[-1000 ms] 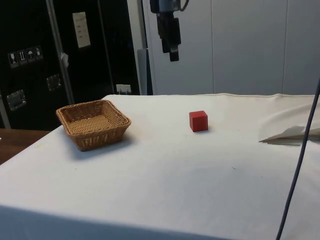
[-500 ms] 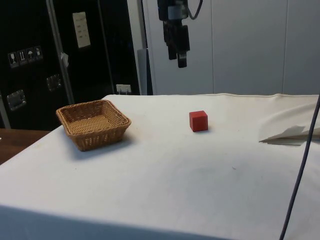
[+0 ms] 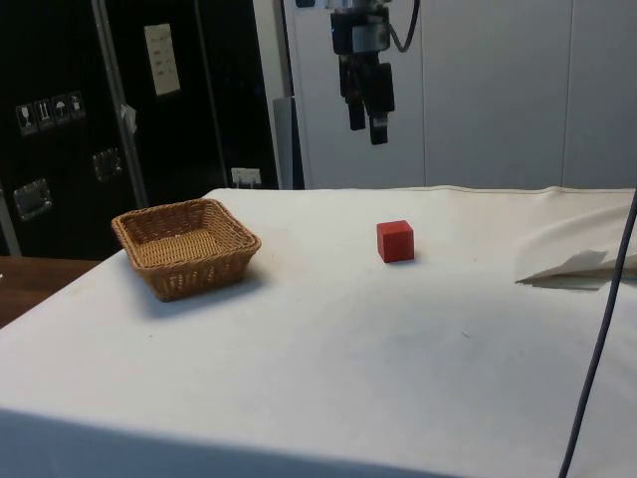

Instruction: Pick up the cube and place it into the basket.

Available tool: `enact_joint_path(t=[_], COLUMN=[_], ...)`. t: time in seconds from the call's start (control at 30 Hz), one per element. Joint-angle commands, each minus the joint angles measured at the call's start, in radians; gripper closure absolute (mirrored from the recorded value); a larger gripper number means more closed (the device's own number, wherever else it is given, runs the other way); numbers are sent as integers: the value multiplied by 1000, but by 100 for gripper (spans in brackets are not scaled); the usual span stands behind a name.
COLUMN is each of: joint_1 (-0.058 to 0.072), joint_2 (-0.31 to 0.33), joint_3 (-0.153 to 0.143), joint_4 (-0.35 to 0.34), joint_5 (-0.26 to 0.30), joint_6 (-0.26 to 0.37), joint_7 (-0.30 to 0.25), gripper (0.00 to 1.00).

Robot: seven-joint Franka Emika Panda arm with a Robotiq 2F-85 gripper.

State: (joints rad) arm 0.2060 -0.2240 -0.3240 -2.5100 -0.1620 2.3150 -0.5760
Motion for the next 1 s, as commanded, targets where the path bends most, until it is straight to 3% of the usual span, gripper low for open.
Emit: enact_joint_path(t=[0.0, 0.03, 0.17, 0.97], joint_1=[-2, 0, -5, -18], joint_2=[-7, 0, -4, 55], joint_3=[-11, -5, -33, -111], joint_4=[-14, -4, -25, -41], joint_5=[5, 1, 2, 1], joint_6=[17, 4, 30, 85], joint_7=[-17, -6, -39, -77], gripper=[0, 0, 0, 0])
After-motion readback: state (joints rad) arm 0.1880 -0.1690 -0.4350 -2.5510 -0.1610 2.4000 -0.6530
